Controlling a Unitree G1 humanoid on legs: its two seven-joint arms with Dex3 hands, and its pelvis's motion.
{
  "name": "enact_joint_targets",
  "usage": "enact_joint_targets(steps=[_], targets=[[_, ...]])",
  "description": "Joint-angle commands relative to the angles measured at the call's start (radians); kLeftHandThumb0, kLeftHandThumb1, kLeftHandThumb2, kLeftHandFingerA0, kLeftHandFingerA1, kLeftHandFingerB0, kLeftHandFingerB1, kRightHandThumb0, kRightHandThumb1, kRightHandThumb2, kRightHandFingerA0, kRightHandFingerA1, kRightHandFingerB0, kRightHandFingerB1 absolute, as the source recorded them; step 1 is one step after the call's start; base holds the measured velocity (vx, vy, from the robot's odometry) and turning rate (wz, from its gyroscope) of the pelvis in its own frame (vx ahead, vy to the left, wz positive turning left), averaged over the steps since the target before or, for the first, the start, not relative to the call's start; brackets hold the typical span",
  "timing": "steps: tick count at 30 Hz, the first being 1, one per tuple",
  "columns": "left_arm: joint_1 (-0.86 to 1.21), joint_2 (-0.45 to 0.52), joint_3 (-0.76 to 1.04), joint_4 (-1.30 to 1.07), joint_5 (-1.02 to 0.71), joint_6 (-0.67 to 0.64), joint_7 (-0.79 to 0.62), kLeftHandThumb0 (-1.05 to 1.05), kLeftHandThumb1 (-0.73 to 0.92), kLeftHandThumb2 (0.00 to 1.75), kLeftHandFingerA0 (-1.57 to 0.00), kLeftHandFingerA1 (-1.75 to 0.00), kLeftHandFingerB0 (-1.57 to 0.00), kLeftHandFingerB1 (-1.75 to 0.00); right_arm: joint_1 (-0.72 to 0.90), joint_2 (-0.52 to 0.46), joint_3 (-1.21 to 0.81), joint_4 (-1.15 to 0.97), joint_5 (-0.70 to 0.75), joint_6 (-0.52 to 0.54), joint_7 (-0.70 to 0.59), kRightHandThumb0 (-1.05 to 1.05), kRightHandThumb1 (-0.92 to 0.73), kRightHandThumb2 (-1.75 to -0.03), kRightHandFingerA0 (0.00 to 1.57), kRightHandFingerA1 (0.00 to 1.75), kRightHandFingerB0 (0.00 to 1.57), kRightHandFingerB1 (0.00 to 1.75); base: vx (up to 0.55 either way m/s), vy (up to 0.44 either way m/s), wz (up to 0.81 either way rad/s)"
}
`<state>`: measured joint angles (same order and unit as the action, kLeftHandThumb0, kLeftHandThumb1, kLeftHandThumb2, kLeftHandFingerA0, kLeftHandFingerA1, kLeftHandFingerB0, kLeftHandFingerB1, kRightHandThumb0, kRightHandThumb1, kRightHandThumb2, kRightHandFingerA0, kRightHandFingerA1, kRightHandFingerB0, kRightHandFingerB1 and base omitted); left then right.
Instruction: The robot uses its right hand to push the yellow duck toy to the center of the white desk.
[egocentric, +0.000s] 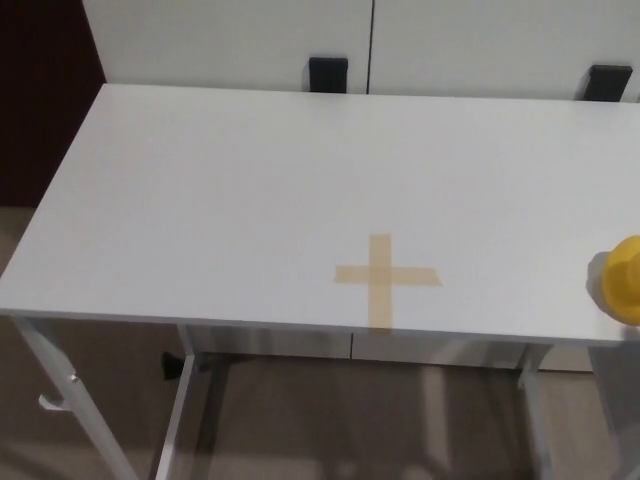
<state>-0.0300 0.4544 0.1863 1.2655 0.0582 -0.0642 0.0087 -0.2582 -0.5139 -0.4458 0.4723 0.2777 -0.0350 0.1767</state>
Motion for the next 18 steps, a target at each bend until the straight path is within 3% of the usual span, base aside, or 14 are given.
enact_joint_targets(steps=[1, 2, 3, 6, 7, 8, 11, 12, 14, 15, 16, 17, 18], targets=[[0.011, 0.009, 0.0, 0.002, -0.004, -0.022, 0.002, -0.14, 0.61, 0.67, -0.84, -0.67, -0.77, -0.59, -0.026, 0.03, 0.08, 0.037, -0.057, 0.037, 0.006, -0.73, -0.79, -1.15, 0.04, 0.39, 0.04, 0.37, 0.0, 0.0, 0.0], [0.011, 0.009, 0.0, 0.002, -0.004, -0.022, 0.002, -0.14, 0.61, 0.67, -0.84, -0.67, -0.77, -0.59, -0.026, 0.03, 0.08, 0.037, -0.057, 0.037, 0.006, -0.73, -0.79, -1.15, 0.04, 0.39, 0.04, 0.37, 0.0, 0.0, 0.0], [0.017, 0.004, 0.004, 0.001, -0.01, -0.024, -0.002, -0.14, 0.61, 0.69, -0.83, -0.67, -0.76, -0.6, -0.028, 0.048, 0.108, 0.074, -0.08, 0.023, -0.016, -0.87, -0.8, -1.15, 0.02, 0.42, 0.12, 0.45, 0.0, 0.0, 0.0], [0.022, 0.003, 0.006, -0.003, -0.012, -0.028, -0.006, -0.14, 0.61, 0.69, -0.83, -0.67, -0.76, -0.6, -0.043, 0.067, 0.127, 0.114, -0.095, 0.012, -0.038, -0.87, -0.8, -1.15, 0.02, 0.42, 0.12, 0.45, 0.0, 0.0, 0.0], [0.023, 0.002, 0.006, -0.003, -0.012, -0.029, -0.007, -0.16, 0.64, 0.66, -0.82, -0.65, -0.75, -0.58, -0.049, 0.072, 0.137, 0.129, -0.103, 0.006, -0.044, -0.84, -0.92, -0.77, 0.09, 0.33, 0.15, 0.33, 0.0, 0.0, 0.0], [0.024, 0.001, 0.005, -0.003, -0.012, -0.028, -0.004, -0.14, 0.62, 0.71, -0.84, -0.68, -0.77, -0.6, -0.054, 0.073, 0.164, 0.144, -0.126, 0.012, -0.049, -0.86, -0.81, -1.16, 0.08, 0.46, 0.06, 0.42, 0.0, 0.0, 0.0], [0.023, -0.003, 0.005, -0.002, -0.011, -0.025, 0.003, -0.14, 0.63, 0.69, -0.84, -0.68, -0.78, -0.6, -0.056, 0.075, 0.203, 0.163, -0.159, 0.014, -0.054, -0.76, -0.75, -1.15, 0.08, 0.48, 0.02, 0.4, 0.0, 0.0, 0.0], [0.022, -0.004, 0.004, -0.002, -0.01, -0.024, 0.004, -0.18, 0.66, 0.62, -0.84, -0.64, -0.76, -0.57, -0.057, 0.076, 0.218, 0.166, -0.172, 0.008, -0.059, -0.37, -0.49, -1.12, 0.0, 0.5, 0.0, 0.49, 0.0, 0.0, 0.0], [0.021, -0.005, 0.004, -0.002, -0.01, -0.024, 0.004, -0.18, 0.66, 0.62, -0.84, -0.64, -0.76, -0.57, -0.058, 0.077, 0.229, 0.168, -0.181, 0.005, -0.063, -0.37, -0.49, -1.12, 0.0, 0.5, 0.0, 0.49, 0.0, 0.0, 0.0], [0.023, -0.007, 0.007, -0.006, -0.014, -0.028, 0.0, -0.16, 0.65, 0.67, -0.82, -0.67, -0.74, -0.59, -0.062, 0.092, 0.254, 0.156, -0.193, 0.018, -0.068, -0.88, -0.8, -1.17, 0.1, 0.49, 0.0, 0.34, 0.0, 0.0, 0.0], [0.025, -0.007, 0.005, -0.006, -0.011, -0.034, 0.002, -0.14, 0.63, 0.69, -0.84, -0.68, -0.76, -0.59, -0.069, 0.102, 0.266, 0.15, -0.195, 0.034, -0.075, -0.74, -0.74, -1.14, 0.04, 0.46, 0.02, 0.36, 0.0, 0.0, 0.0], [0.024, -0.009, 0.006, -0.004, -0.012, -0.032, 0.001, -0.15, 0.65, 0.67, -0.83, -0.67, -0.75, -0.58, -0.075, 0.104, 0.272, 0.154, -0.202, 0.038, -0.085, -0.77, -0.92, -0.71, 0.13, 0.36, 0.09, 0.28, 0.0, 0.0, 0.0], [0.024, -0.01, 0.006, -0.003, -0.012, -0.031, 0.001, -0.15, 0.65, 0.67, -0.83, -0.67, -0.75, -0.58, -0.08, 0.106, 0.277, 0.156, -0.208, 0.041, -0.093, -0.77, -0.92, -0.71, 0.13, 0.36, 0.09, 0.28, 0.0, 0.0, 0.0]])
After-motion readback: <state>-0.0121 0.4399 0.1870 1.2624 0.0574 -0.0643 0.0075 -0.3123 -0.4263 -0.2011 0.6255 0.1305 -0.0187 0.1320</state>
